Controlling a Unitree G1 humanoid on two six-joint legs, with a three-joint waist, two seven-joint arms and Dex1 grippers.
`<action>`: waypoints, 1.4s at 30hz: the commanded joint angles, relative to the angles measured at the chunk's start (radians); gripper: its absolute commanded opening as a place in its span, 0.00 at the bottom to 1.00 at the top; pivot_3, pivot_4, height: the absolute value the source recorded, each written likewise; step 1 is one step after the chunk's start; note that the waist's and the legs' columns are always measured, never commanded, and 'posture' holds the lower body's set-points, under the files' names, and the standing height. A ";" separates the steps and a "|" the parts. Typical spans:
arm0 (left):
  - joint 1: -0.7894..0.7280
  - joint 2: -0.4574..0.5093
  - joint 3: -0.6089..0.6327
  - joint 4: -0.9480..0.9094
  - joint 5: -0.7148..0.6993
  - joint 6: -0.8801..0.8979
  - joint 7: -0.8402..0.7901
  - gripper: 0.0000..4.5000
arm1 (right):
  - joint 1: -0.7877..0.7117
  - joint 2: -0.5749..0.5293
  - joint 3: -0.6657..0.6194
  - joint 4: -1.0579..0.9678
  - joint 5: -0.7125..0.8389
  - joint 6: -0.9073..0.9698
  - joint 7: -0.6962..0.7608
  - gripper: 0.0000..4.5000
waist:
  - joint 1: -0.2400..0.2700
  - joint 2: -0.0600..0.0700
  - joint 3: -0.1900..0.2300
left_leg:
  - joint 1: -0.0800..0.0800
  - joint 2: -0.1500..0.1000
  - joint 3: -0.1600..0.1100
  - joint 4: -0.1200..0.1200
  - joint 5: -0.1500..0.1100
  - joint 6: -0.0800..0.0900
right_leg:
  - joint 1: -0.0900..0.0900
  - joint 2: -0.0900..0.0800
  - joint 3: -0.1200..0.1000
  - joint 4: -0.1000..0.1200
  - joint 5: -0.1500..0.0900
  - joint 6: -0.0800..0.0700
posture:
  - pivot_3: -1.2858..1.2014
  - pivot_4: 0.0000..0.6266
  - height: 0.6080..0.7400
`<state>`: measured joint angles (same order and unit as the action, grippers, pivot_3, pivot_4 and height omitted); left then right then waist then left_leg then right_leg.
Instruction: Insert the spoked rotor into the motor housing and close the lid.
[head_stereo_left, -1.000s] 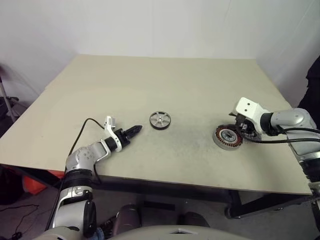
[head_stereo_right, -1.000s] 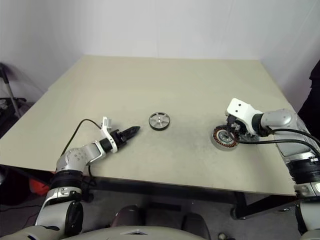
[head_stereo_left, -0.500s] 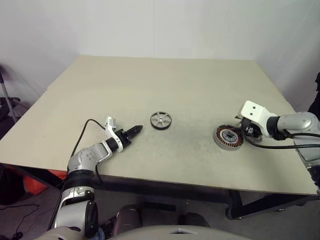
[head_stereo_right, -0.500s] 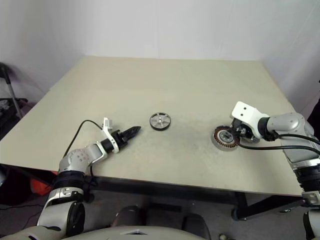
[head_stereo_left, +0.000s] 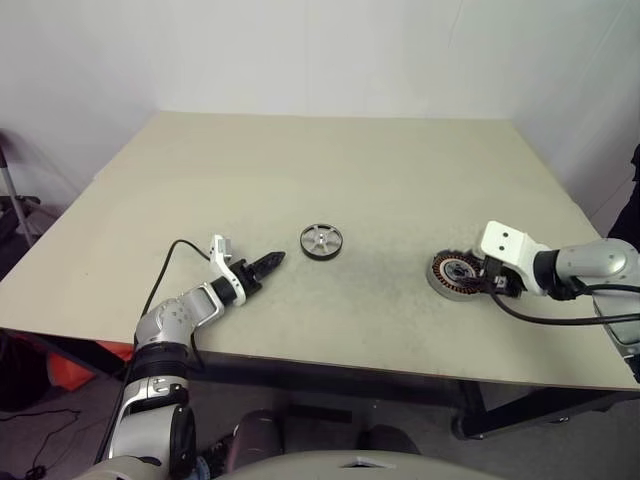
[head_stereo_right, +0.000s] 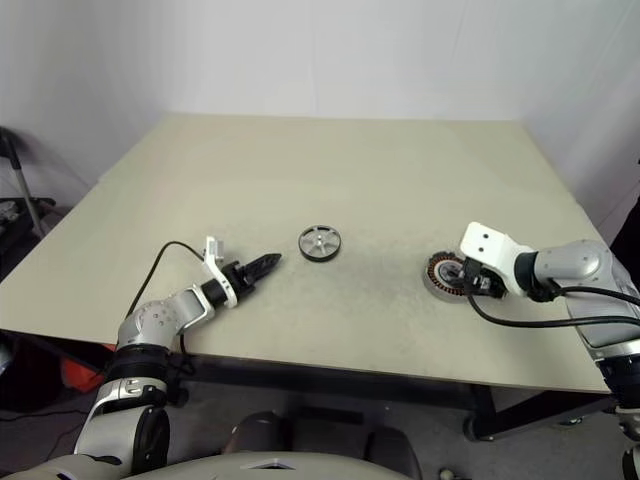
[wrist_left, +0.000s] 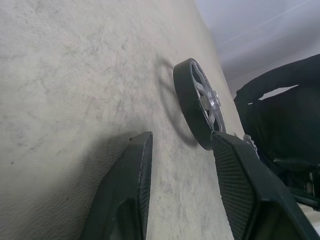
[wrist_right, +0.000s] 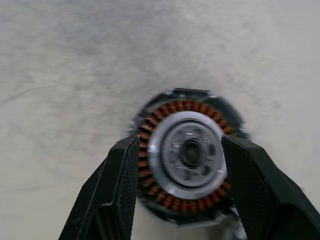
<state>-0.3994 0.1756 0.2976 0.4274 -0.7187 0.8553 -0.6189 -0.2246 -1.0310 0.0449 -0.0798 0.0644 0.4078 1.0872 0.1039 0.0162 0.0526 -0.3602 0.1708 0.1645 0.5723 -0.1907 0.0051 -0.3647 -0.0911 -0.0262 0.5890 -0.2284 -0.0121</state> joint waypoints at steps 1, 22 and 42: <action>0.022 -0.007 -0.031 0.040 0.037 0.011 0.017 0.45 | -0.044 0.014 -0.013 0.034 -0.007 -0.006 -0.028 0.59 | -0.001 0.000 0.000 | 0.000 0.000 0.000 0.000 0.000 0.000 | 0.000 0.000 0.000 0.000 0.000 0.000 | 0.52 0.00 1.00; 0.072 -0.002 -0.048 -0.028 0.033 0.042 0.028 0.45 | -0.231 0.115 0.067 0.387 -0.122 -0.129 -0.126 0.59 | -0.009 0.002 -0.003 | 0.000 0.000 0.002 0.001 -0.001 0.002 | 0.000 0.000 0.000 0.000 0.003 -0.004 | 0.52 0.00 1.00; 0.048 0.004 -0.042 -0.014 0.031 0.044 0.043 0.45 | -0.129 0.079 -0.009 0.201 -0.077 -0.048 -0.135 0.59 | -0.006 0.000 -0.003 | 0.000 0.000 0.005 0.001 -0.003 0.004 | -0.001 -0.001 0.001 -0.001 0.002 -0.004 | 0.52 0.00 1.00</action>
<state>-0.3700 0.1790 0.2852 0.3676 -0.7198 0.8692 -0.5945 -0.3490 -0.9225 0.0813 0.1574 -0.0182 0.3581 0.9565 0.0975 0.0159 0.0491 -0.3603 0.1711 0.1692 0.5734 -0.1934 0.0094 -0.3656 -0.0924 -0.0255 0.5883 -0.2264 -0.0158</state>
